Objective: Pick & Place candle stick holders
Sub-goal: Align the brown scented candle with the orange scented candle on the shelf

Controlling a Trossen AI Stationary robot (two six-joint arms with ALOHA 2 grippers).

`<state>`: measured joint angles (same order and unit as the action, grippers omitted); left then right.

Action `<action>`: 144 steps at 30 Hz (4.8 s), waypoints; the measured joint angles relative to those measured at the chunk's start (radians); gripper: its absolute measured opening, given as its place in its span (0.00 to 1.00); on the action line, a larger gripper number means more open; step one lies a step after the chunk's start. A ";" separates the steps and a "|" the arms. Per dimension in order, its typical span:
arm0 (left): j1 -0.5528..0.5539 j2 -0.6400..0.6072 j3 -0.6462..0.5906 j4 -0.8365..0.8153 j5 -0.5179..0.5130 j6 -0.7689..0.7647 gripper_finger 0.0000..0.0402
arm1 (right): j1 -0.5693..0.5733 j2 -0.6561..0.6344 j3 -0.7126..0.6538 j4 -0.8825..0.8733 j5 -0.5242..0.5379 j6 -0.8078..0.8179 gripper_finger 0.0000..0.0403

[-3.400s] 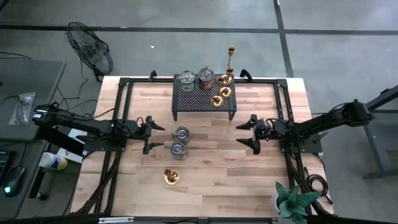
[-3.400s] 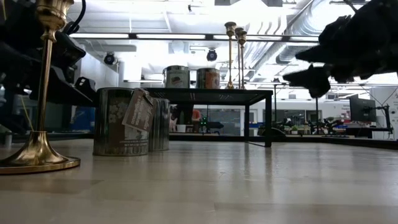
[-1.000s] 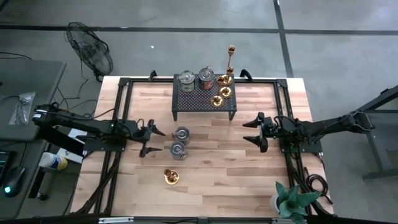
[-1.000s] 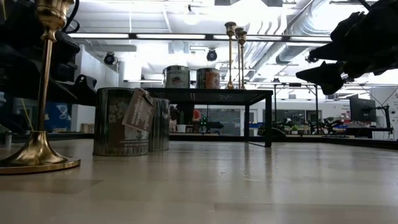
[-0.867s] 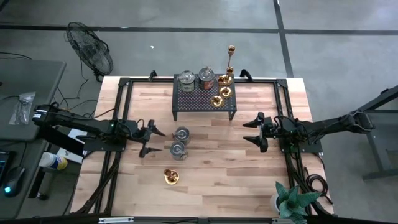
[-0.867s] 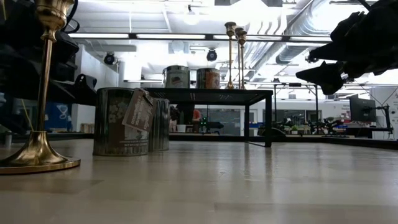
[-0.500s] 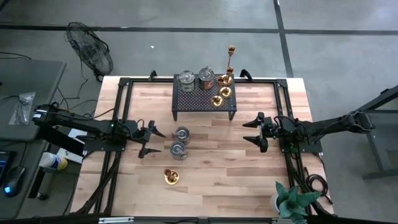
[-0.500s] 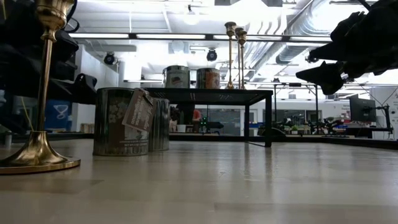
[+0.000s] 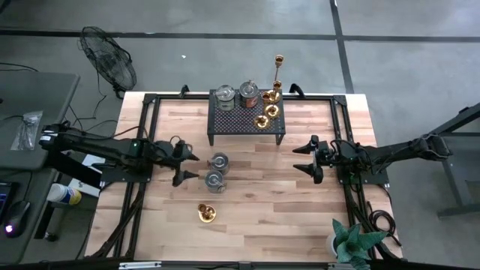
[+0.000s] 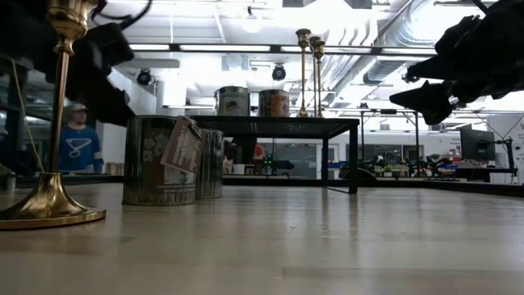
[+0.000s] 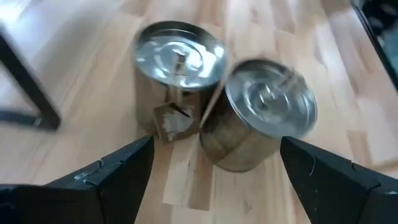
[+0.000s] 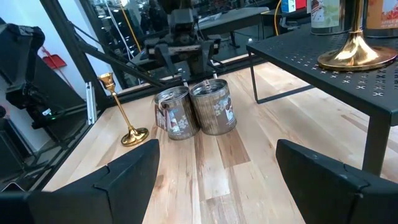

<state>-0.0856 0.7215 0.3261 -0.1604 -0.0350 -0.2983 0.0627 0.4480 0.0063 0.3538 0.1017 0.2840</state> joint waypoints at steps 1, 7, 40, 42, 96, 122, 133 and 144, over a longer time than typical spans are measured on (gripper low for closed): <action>0.000 0.013 0.029 -0.035 -0.015 -0.051 0.86 | 0.000 0.000 0.000 0.000 0.000 0.000 0.78; 0.001 0.158 0.252 -0.304 -0.147 -0.321 0.86 | 0.000 0.000 0.000 0.000 0.000 0.000 0.78; 0.095 0.854 1.060 -0.809 -0.113 -0.711 0.86 | 0.000 0.000 0.000 -0.002 0.000 0.000 0.78; 0.099 0.855 1.063 -0.817 -0.114 -0.715 0.86 | 0.000 0.000 0.000 -0.002 0.000 0.000 0.78; 0.184 1.026 1.052 -0.872 0.173 -0.737 0.98 | 0.000 0.003 0.000 -0.004 0.000 0.000 0.78; 0.184 1.102 1.157 -1.062 0.071 -0.667 0.98 | 0.000 0.003 0.000 -0.004 0.000 0.000 0.78; 0.184 1.110 1.156 -1.061 0.069 -0.666 0.98 | 0.000 0.003 0.000 -0.003 0.000 0.000 0.78; 0.149 1.110 1.043 -0.980 0.129 -0.656 0.98 | 0.000 0.003 0.000 -0.003 0.000 0.000 0.78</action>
<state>0.0639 1.8317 1.3696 -1.1408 0.0938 -0.9546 0.0628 0.4507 0.0063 0.3504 0.1017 0.2840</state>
